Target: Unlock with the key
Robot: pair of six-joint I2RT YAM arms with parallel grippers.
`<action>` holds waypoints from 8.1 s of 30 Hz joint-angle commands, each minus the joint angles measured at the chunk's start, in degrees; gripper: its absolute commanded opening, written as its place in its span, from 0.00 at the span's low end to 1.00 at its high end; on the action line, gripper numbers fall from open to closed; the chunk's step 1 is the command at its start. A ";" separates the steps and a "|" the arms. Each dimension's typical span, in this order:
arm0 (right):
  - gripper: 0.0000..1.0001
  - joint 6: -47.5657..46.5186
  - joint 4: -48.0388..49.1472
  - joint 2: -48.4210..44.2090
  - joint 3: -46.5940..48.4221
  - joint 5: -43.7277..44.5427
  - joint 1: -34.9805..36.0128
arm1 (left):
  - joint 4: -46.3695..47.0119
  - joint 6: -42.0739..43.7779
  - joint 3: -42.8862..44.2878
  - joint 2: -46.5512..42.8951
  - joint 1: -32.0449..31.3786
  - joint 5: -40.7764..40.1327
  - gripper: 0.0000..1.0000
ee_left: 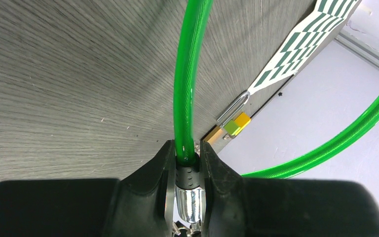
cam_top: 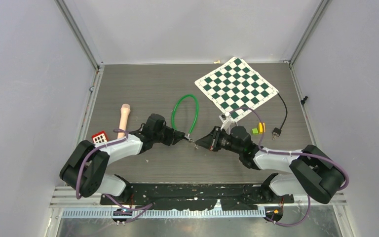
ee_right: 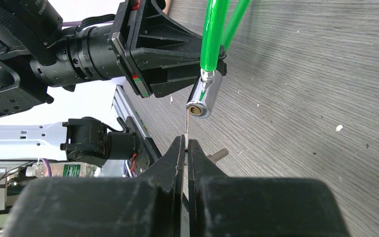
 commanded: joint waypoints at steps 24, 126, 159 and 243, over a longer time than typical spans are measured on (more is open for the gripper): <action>0.05 -1.23 1.82 1.24 1.61 1.60 0.45 | 4.25 -0.23 0.23 -1.75 -0.18 0.46 0.00; 0.05 -9.67 -7.63 3.91 9.39 20.57 8.04 | 6.18 -1.48 0.44 -4.62 -7.66 -5.90 0.00; 0.05 -20.91 19.90 10.85 -0.89 40.95 19.13 | 3.71 -13.94 2.21 -7.83 -10.12 -11.22 0.00; 0.05 10.19 14.62 14.30 8.52 -7.83 0.39 | 23.62 49.71 -7.68 -27.21 -5.37 4.38 0.91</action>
